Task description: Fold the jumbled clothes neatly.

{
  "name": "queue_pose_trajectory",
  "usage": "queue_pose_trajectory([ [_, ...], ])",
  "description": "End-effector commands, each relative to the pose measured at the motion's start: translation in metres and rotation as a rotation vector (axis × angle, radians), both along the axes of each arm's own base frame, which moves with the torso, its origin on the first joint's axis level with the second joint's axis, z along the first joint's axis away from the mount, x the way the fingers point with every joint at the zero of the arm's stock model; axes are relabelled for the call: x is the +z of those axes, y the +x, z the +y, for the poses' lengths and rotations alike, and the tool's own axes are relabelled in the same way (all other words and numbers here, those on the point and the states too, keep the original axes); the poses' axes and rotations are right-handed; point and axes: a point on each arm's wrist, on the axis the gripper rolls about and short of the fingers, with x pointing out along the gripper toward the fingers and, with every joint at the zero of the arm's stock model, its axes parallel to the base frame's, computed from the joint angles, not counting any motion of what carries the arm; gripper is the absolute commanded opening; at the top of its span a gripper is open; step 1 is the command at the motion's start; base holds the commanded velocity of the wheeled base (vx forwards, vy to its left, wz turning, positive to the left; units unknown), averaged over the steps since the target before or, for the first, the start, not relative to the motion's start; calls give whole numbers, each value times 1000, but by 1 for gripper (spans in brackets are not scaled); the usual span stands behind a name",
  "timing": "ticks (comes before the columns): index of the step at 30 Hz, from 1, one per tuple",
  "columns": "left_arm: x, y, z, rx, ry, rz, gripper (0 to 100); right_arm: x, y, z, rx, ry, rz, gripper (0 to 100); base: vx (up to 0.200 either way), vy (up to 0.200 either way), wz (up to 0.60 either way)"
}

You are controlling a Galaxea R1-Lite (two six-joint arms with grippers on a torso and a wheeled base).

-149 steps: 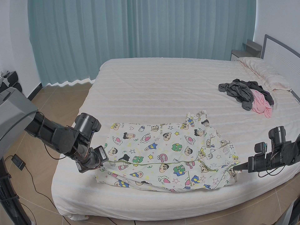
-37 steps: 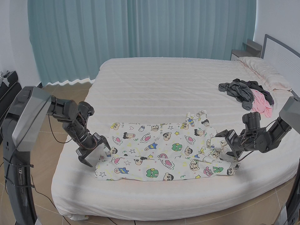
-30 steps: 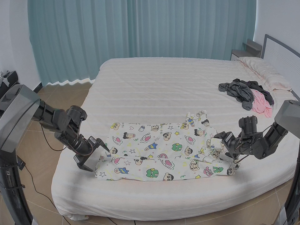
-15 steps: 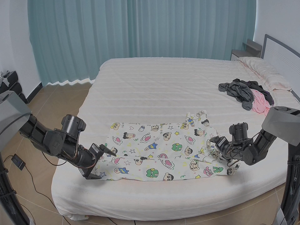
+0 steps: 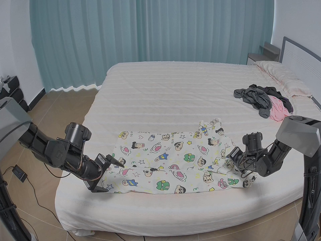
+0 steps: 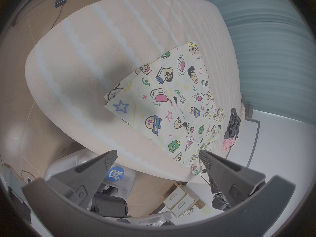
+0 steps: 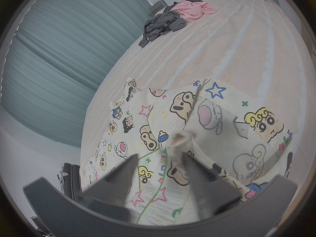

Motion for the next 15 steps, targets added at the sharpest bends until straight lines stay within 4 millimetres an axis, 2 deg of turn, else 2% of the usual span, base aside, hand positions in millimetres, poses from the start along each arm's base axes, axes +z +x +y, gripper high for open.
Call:
queue_pose_trajectory([
  [1, -1, 0, 0, 0, 0, -2, 100, 0, -4, -4, -17, -7, 7, 0, 0, 0, 0],
  [6, -1, -1, 0, 0, 0, -2, 100, 8, -11, -5, -18, -7, 3, 0, 0, 0, 0],
  [7, -1, -1, 0, 0, 0, -2, 100, 18, -16, -4, -12, -4, -9, 0, 0, 0, 0],
  [15, -1, -1, 0, 0, 1, 0, 100, 50, -25, -1, -3, -4, -36, 0, 0, 0, 0],
])
